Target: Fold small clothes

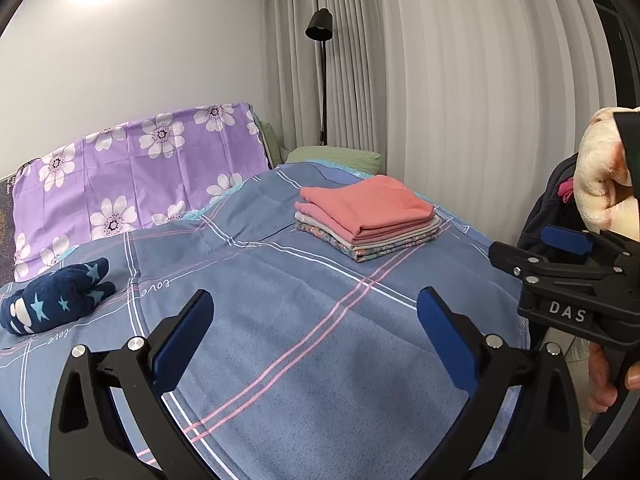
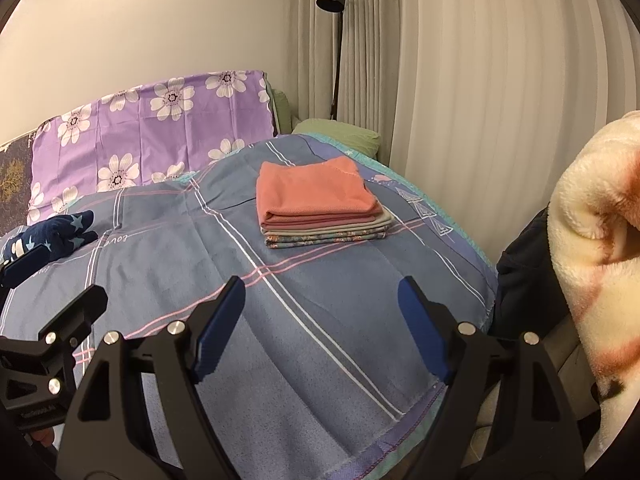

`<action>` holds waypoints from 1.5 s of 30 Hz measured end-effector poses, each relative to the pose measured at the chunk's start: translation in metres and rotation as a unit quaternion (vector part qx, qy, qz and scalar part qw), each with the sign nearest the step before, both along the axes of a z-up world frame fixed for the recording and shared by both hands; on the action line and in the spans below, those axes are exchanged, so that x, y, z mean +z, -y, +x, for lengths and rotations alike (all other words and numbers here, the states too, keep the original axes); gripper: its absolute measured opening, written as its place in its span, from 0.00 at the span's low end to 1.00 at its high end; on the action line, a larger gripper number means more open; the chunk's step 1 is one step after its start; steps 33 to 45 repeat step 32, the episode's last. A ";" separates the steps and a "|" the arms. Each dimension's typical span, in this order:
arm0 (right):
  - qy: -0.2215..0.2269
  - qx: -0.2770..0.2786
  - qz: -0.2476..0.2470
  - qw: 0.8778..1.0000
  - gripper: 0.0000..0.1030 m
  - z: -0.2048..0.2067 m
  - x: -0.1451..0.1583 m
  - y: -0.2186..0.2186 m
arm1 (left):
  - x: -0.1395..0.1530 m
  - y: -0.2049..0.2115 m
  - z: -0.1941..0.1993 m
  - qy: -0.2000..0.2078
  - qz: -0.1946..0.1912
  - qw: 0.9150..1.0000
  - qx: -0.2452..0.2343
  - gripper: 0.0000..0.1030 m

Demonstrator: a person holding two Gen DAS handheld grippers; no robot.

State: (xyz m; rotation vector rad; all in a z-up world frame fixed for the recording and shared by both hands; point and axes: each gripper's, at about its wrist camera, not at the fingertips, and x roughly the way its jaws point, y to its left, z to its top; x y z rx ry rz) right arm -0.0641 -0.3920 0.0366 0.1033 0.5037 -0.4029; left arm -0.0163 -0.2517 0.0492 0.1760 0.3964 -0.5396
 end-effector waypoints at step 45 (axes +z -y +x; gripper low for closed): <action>-0.013 0.004 -0.004 1.000 0.82 0.005 -0.009 -0.005 | -0.006 -0.004 -0.001 -0.013 0.013 1.000 -0.013 0.99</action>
